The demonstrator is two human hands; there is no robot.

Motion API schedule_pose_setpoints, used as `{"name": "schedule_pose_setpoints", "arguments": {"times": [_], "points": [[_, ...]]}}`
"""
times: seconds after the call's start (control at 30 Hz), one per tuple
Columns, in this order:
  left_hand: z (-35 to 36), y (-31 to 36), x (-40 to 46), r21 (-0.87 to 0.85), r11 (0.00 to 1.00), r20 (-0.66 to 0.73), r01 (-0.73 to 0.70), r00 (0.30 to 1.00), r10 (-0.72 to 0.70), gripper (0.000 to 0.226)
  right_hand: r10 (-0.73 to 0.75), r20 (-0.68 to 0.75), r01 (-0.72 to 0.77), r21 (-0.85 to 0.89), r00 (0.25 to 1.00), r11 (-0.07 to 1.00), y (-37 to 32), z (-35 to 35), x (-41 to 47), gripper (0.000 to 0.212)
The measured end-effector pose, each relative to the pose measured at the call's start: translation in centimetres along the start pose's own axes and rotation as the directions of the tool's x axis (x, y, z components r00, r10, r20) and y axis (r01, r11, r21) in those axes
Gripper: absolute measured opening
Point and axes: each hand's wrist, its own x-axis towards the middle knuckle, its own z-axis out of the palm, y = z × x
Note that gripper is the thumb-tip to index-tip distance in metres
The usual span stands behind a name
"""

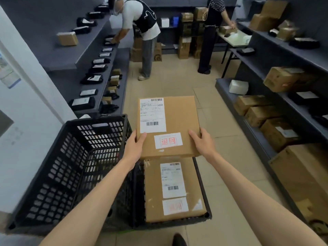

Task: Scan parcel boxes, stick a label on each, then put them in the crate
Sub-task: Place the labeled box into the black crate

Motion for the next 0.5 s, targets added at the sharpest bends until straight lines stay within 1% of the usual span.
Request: {"name": "schedule_pose_setpoints", "arguments": {"times": [0.2, 0.37, 0.5], "points": [[2.7, -2.0, 8.0, 0.030, 0.996, -0.035, 0.083, 0.996, -0.082, 0.049, 0.055, 0.085, -0.055, -0.007, 0.995, 0.998, 3.1, 1.7, 9.2, 0.053], [4.0, -4.9, 13.0, 0.031, 0.987, -0.034, 0.159, 0.987, -0.158, 0.049, 0.103, 0.131, -0.100, -0.033, 0.986, 0.994, 6.3, 4.3, 14.8, 0.047], [4.5, -8.3, 14.4, 0.027, 0.969, -0.028, 0.245, 0.969, -0.245, 0.050, 0.173, 0.163, -0.162, -0.079, 0.971, 0.984, 9.5, 6.4, 16.4, 0.044]]}}
